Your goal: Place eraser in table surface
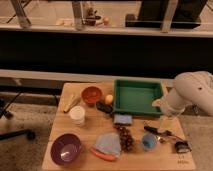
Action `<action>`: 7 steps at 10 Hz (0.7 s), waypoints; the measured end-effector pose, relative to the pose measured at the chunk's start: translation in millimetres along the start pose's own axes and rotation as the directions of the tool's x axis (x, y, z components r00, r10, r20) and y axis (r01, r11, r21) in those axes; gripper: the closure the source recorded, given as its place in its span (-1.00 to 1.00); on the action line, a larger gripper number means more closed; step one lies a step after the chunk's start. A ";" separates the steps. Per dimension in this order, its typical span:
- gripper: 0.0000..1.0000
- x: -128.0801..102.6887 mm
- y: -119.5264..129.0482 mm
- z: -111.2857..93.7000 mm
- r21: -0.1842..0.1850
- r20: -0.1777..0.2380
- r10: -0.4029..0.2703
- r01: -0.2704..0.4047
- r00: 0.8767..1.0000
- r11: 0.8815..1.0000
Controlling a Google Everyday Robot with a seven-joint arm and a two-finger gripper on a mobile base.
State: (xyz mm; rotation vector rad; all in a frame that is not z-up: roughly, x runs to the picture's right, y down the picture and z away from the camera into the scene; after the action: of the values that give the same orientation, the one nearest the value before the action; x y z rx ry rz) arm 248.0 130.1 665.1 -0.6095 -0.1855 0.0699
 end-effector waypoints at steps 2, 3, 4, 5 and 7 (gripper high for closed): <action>-0.60 -20.3 3.8 0.1 0.019 0.037 -0.025 0.024 0.999 1.000; -0.60 -30.8 5.2 1.4 0.032 0.047 -0.039 0.038 0.998 0.999; -0.60 -39.3 5.6 3.9 0.039 0.053 -0.047 0.045 0.998 0.998; -0.60 -52.0 5.1 8.1 0.046 0.060 -0.061 0.058 0.996 0.997; -0.60 -71.0 3.5 14.1 0.063 0.071 -0.082 0.077 0.994 0.995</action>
State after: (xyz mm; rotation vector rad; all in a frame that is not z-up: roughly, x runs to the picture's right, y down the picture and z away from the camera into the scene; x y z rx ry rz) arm 175.5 132.4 663.6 -0.5398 -0.2781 0.0210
